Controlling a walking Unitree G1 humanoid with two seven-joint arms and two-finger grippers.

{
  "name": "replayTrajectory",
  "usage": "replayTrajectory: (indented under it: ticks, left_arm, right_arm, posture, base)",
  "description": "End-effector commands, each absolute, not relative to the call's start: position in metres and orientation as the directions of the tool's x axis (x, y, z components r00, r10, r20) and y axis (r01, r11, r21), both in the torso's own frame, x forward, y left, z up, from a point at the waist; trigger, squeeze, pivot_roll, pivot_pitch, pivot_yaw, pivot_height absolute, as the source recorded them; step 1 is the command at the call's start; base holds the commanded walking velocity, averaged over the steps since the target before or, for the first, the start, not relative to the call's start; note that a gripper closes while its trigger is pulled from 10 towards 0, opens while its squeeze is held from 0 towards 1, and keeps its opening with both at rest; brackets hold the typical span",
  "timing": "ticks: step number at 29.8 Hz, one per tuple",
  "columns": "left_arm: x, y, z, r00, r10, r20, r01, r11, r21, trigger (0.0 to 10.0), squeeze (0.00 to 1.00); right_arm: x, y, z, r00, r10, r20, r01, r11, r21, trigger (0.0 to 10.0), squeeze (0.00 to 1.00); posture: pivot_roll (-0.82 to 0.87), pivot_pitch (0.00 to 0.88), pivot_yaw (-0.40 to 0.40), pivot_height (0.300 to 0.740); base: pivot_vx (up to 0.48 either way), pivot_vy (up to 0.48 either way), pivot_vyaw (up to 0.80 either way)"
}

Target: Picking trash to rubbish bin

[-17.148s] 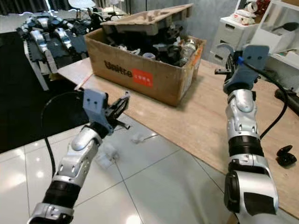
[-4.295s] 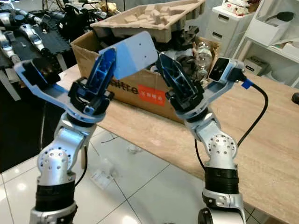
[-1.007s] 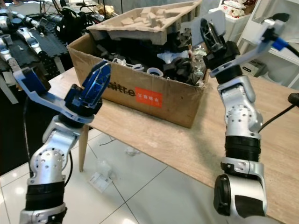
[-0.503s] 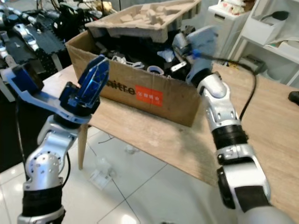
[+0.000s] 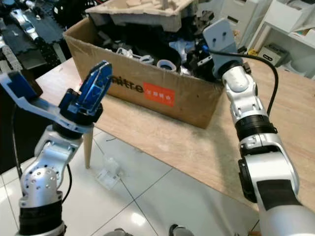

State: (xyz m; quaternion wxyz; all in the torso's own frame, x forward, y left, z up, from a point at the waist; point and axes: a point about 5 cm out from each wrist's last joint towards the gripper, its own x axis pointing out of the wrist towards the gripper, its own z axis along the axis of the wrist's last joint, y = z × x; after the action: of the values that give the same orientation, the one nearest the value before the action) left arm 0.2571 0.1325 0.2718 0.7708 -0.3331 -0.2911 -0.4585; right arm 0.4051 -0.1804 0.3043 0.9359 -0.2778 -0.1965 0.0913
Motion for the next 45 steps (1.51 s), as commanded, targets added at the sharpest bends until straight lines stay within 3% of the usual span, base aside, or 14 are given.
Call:
replayTrajectory:
  ticks: [1, 2, 3, 11, 17, 18, 19, 20, 34, 39, 45]
  left_arm:
    - [0.254, 0.132, 0.276, 0.388, -0.530, 0.755, 0.911, 0.347, -0.224, 10.0, 0.00]
    - [0.254, 0.131, 0.276, 0.388, -0.530, 0.754, 0.911, 0.345, -0.226, 10.0, 0.00]
    - [0.253, 0.131, 0.276, 0.386, -0.531, 0.754, 0.913, 0.340, -0.227, 10.0, 0.00]
    - [0.254, 0.129, 0.274, 0.386, -0.530, 0.755, 0.913, 0.335, -0.232, 10.0, 0.00]
    - [0.255, 0.128, 0.274, 0.381, -0.528, 0.759, 0.915, 0.333, -0.227, 10.0, 0.00]
    - [0.255, 0.129, 0.274, 0.380, -0.526, 0.761, 0.915, 0.334, -0.227, 10.0, 0.00]
    - [0.255, 0.129, 0.274, 0.380, -0.526, 0.761, 0.915, 0.334, -0.227, 10.0, 0.00]
    - [0.257, 0.128, 0.275, 0.379, -0.525, 0.762, 0.915, 0.334, -0.225, 10.0, 0.00]
    - [0.261, 0.127, 0.278, 0.362, -0.521, 0.773, 0.920, 0.333, -0.206, 10.0, 0.00]
    - [0.261, 0.126, 0.278, 0.357, -0.522, 0.775, 0.922, 0.331, -0.201, 10.0, 0.00]
    - [0.262, 0.127, 0.279, 0.348, -0.526, 0.776, 0.925, 0.330, -0.190, 10.0, 0.00]
  right_arm:
    - [0.408, -0.179, 0.281, 0.935, 0.299, 0.191, -0.134, 0.796, -0.591, 6.5, 0.00]
    - [0.409, -0.177, 0.275, 0.937, 0.312, 0.154, -0.164, 0.787, -0.595, 6.5, 0.00]
    - [0.409, -0.174, 0.267, 0.935, 0.338, 0.104, -0.207, 0.763, -0.613, 10.0, 0.00]
    - [0.407, -0.165, 0.247, 0.882, 0.465, -0.070, -0.403, 0.671, -0.622, 10.0, 0.00]
    - [0.409, -0.175, 0.257, 0.907, 0.420, -0.040, -0.353, 0.703, -0.618, 10.0, 0.00]
    - [0.409, -0.179, 0.263, 0.915, 0.403, -0.018, -0.330, 0.721, -0.609, 10.0, 0.18]
    - [0.409, -0.179, 0.263, 0.915, 0.403, -0.018, -0.330, 0.721, -0.609, 10.0, 0.18]
    - [0.410, -0.184, 0.273, 0.921, 0.388, 0.028, -0.300, 0.753, -0.586, 10.0, 1.00]
    - [0.400, -0.190, 0.316, 0.862, 0.475, 0.174, -0.333, 0.792, -0.512, 10.0, 1.00]
    - [0.392, -0.188, 0.330, 0.801, 0.544, 0.248, -0.413, 0.803, -0.429, 10.0, 1.00]
    - [0.376, -0.185, 0.326, 0.704, 0.671, 0.232, -0.563, 0.727, -0.392, 10.0, 0.98]
  posture:
    - [0.07, 0.186, -0.038, 0.740]
    - [0.07, 0.186, -0.038, 0.740]
    - [0.06, 0.182, -0.038, 0.740]
    - [0.05, 0.165, -0.044, 0.740]
    - [0.05, 0.153, -0.051, 0.740]
    - [0.04, 0.147, -0.053, 0.740]
    - [0.04, 0.147, -0.053, 0.740]
    - [0.04, 0.143, -0.053, 0.740]
    - [0.04, 0.115, -0.054, 0.740]
    - [0.04, 0.107, -0.052, 0.740]
    - [0.04, 0.090, -0.047, 0.740]
  base:
    - [0.000, 0.000, 0.00]
    - [0.000, 0.000, 0.00]
    - [0.000, 0.000, 0.00]
    - [0.000, 0.000, 0.00]
    - [0.000, 0.000, 0.00]
    - [0.000, 0.000, 0.00]
    - [0.000, 0.000, 0.00]
    - [0.000, 0.000, 0.00]
    - [0.000, 0.000, 0.00]
    - [0.000, 0.000, 0.00]
    - [0.000, 0.000, 0.00]
